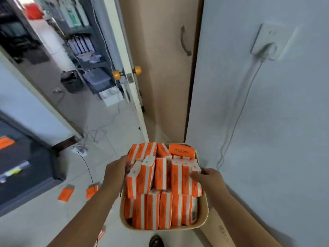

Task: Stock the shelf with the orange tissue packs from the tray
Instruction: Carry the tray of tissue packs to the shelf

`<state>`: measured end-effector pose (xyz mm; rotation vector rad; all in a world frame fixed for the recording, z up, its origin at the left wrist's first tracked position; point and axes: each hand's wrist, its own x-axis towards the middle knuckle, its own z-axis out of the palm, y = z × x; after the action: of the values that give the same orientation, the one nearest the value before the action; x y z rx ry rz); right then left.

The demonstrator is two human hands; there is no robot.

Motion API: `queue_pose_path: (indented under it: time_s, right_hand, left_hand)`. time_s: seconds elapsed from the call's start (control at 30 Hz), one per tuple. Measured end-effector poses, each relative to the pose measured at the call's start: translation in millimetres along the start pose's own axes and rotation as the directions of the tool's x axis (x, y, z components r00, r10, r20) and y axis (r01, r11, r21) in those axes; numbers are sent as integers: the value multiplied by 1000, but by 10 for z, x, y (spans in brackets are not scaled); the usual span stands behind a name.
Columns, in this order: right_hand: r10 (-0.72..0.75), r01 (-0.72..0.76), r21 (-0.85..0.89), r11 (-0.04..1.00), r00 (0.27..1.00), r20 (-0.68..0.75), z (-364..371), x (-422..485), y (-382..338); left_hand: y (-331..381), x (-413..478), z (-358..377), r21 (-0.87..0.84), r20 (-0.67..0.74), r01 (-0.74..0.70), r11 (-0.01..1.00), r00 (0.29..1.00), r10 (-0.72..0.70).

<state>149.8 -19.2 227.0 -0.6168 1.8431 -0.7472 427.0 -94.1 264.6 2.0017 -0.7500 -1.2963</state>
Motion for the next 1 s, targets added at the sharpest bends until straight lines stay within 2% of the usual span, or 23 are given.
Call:
queue_pose_path:
  time_s: [0.1, 0.3, 0.47, 0.57, 0.63, 0.77, 0.9, 1.0]
  right_hand:
    - [-46, 53, -117, 992, 997, 63, 480, 73, -308]
    - [-127, 173, -224, 959, 971, 204, 1268, 242, -822]
    - [-210, 308, -280, 909, 920, 331, 1911, 378, -1287]
    - [-238, 411, -372, 832, 871, 429, 2286, 536, -1582]
    - [-253, 478, -411, 776, 833, 492, 2489, 650, -1802]
    - [-353, 666, -390, 635, 700, 621, 2831, 754, -2268]
    - [-434, 768, -292, 571, 583, 686, 3188, 815, -2693]
    - [-437, 801, -248, 545, 523, 732, 3422, 858, -2947]
  left_hand:
    - [55, 167, -492, -121, -71, 37, 992, 996, -46]
    - [58, 289, -1270, -311, -166, 100, 945, 973, -157]
    - [-42, 364, -1612, -361, -298, 49, 931, 940, -165]
    - [-10, 448, -1702, -391, -356, 53, 919, 912, -204]
    - [24, 509, -1760, -438, -402, 62, 897, 879, -256]
    - [129, 608, -1782, -540, -537, -13, 842, 775, -333]
    - [210, 683, -1662, -587, -670, -149, 796, 642, -374]
    - [306, 700, -1629, -615, -722, -260, 745, 565, -399]
